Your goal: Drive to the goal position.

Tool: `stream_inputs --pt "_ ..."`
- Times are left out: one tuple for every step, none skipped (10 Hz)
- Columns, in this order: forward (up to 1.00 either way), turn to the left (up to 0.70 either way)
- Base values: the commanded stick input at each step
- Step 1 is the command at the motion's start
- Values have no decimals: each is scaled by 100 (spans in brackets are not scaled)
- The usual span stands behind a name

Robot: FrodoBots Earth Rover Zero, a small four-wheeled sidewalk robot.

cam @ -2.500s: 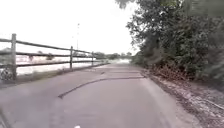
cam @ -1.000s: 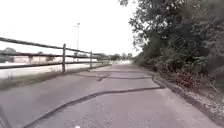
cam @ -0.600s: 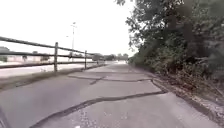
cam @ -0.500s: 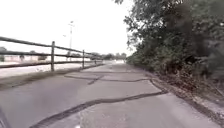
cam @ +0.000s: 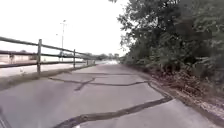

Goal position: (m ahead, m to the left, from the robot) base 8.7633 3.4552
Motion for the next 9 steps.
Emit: stream_inputs --pt "100 -3" --pt "100 -2" --pt "100 -1" --pt "100 -1" --pt "100 -1" --pt "100 -1" --pt "100 -1" --pt "100 -1" --pt "100 -1"
